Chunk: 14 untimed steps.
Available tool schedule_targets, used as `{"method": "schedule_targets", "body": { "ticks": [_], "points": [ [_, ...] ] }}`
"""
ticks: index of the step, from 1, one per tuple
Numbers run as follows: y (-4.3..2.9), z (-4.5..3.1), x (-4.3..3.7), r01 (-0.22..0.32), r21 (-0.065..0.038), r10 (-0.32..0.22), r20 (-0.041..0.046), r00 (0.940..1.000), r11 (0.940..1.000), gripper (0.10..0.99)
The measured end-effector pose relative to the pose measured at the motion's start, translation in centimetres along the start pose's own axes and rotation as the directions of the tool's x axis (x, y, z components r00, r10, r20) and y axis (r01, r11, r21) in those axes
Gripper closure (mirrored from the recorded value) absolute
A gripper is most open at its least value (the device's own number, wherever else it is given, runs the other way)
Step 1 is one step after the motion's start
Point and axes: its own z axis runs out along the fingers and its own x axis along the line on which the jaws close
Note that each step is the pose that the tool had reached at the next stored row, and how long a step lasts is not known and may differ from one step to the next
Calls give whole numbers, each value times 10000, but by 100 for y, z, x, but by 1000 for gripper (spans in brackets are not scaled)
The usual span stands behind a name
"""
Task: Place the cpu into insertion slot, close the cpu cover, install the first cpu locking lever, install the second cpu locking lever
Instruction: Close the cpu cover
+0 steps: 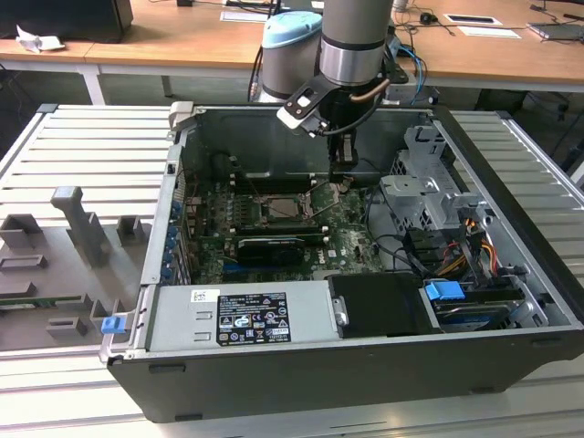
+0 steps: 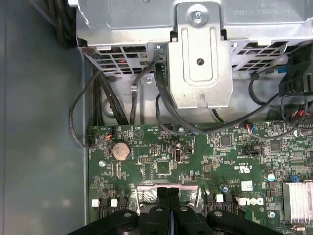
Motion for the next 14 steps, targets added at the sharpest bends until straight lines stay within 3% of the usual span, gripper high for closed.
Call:
{"method": "schedule_targets", "body": {
  "ticks": [14],
  "points": [
    [175, 12, 6, -1, 0, 1, 0, 10000, 10000, 980]
  ]
}}
